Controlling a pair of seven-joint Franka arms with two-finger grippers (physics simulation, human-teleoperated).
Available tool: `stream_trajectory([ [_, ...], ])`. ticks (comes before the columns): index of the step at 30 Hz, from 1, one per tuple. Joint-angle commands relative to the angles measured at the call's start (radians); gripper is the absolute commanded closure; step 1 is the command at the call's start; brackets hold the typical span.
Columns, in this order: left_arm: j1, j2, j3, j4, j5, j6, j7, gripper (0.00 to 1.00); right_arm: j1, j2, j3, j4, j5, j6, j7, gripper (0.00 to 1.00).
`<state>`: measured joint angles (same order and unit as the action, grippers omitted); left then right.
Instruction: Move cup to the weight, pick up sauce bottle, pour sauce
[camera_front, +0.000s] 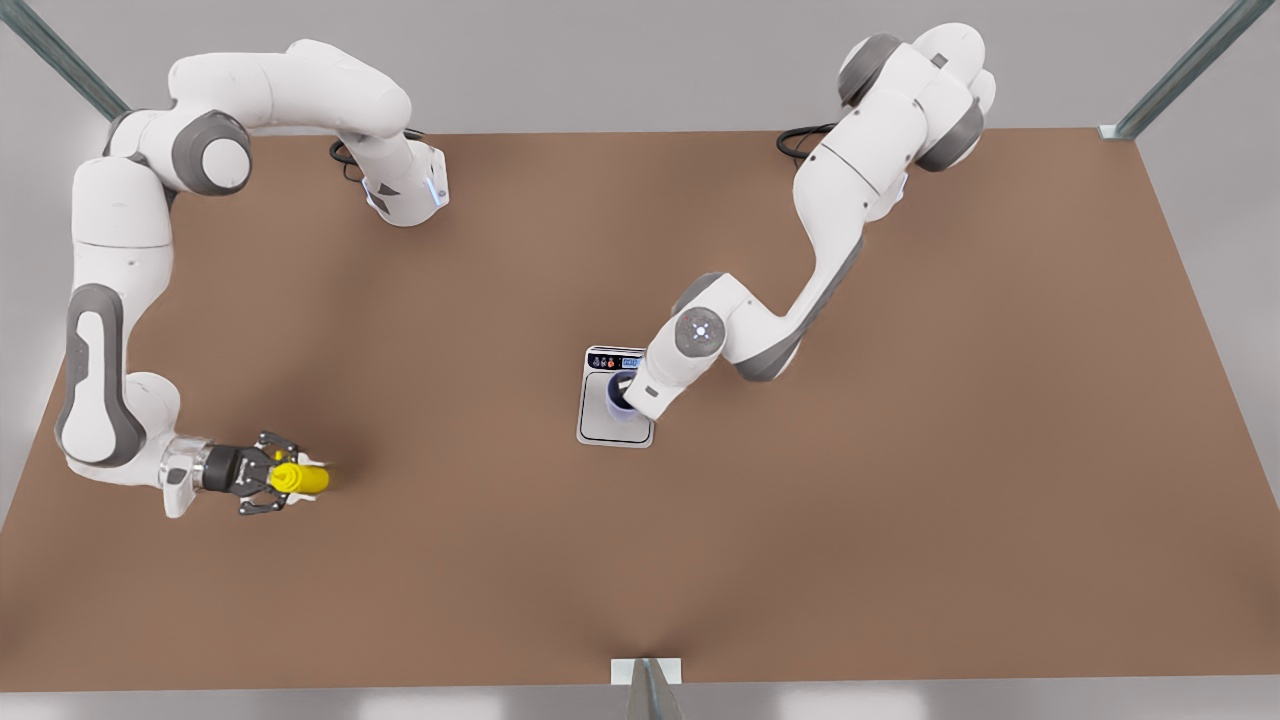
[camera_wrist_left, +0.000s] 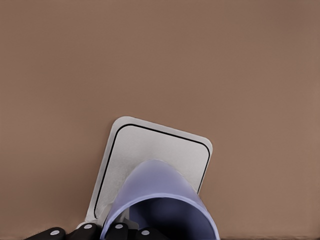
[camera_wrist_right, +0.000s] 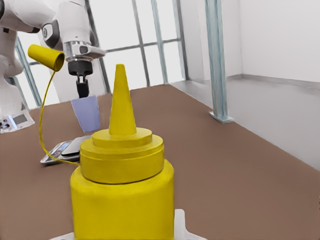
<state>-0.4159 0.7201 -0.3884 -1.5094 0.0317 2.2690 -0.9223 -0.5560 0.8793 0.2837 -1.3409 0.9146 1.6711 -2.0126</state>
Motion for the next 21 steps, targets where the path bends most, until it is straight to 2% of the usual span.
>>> stream_trajectory([
  [1, 0.000, 0.005, -0.001, 0.000, -0.035, 0.001, 0.003, 0.79, 0.022, 0.000, 0.002, 0.040, -0.019, 0.002, 0.040, 0.54],
  [2, 0.000, 0.009, -0.001, 0.000, -0.035, 0.003, 0.005, 0.79, 0.065, -0.002, 0.002, 0.107, -0.071, 0.006, 0.115, 0.54],
  [3, 0.000, 0.010, -0.001, 0.000, -0.035, 0.003, 0.008, 0.74, 0.099, -0.014, 0.002, 0.147, -0.120, 0.007, 0.175, 0.54],
  [5, 0.002, 0.012, 0.000, 0.000, -0.035, 0.003, 0.008, 0.42, 0.151, -0.065, 0.003, 0.155, -0.172, 0.012, 0.274, 0.54],
  [6, 0.000, 0.012, -0.001, 0.000, -0.033, 0.003, 0.010, 0.09, 0.172, -0.098, 0.005, 0.155, -0.197, 0.025, 0.344, 0.54],
  [7, 0.002, 0.012, 0.000, 0.000, -0.033, 0.015, 0.010, 0.00, 0.194, -0.125, 0.005, 0.155, -0.211, 0.030, 0.385, 0.54],
  [12, 0.000, 0.015, -0.001, 0.000, -0.033, 0.017, 0.008, 0.00, 0.352, -0.255, 0.005, 0.155, -0.398, 0.117, 0.682, 0.54],
  [19, 0.002, 0.002, -0.001, 0.005, -0.035, 0.017, -0.018, 0.00, 0.645, -0.342, 0.005, 0.152, -0.691, 0.182, 1.107, 0.53],
  [21, 0.002, -0.053, 0.000, 0.005, -0.044, 0.006, -0.049, 0.00, 0.679, -0.342, 0.005, 0.152, -0.706, 0.183, 1.154, 0.53],
])
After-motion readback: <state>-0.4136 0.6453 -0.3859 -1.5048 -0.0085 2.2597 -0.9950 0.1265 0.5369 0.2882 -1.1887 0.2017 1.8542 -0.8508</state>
